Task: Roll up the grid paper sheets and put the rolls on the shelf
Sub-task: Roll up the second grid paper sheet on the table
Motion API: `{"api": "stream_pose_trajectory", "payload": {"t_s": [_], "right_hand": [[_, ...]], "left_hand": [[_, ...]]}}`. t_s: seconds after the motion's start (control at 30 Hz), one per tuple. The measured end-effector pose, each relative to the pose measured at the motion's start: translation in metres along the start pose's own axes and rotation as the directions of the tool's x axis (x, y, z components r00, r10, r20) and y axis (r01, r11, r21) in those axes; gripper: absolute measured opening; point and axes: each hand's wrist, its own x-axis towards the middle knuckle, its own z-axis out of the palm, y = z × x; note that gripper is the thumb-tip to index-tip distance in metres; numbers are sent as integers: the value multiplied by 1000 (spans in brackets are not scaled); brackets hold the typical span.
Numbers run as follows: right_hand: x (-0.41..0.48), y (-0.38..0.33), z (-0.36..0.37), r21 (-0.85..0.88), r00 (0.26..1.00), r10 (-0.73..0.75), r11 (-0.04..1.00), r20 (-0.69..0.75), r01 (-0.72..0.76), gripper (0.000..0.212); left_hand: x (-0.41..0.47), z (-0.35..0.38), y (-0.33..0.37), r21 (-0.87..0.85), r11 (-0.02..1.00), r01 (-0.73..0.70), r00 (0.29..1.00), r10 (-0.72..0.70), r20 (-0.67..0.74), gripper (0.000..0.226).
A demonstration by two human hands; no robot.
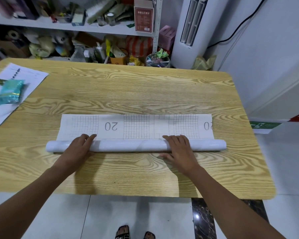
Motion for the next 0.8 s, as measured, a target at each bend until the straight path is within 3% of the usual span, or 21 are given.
{"api": "stream_pose_trajectory", "payload": {"t_s": [0.27,0.37,0.53,0.67,0.8], "right_hand": [[-2,2,6,76,999,1,997,-36,1,55],[1,1,4,92,998,4,996,-62,1,45],[5,3,0,36,997,25,999,-78,-22,41],[8,3,-1,-26,998,60,998,-34,-61,44],[13,2,-4,35,997,80,996,25,-80,51]], "left_hand": [[-1,-8,-5,152,987,-60,993,75,-95,31],[-2,-9,-3,189,981,-46,993,66,-97,43],[-1,-11,0,210,978,13,999,-4,-45,38],[1,-8,1,232,970,67,998,-62,-32,73],[1,-8,6,245,965,90,995,-96,13,81]]}}
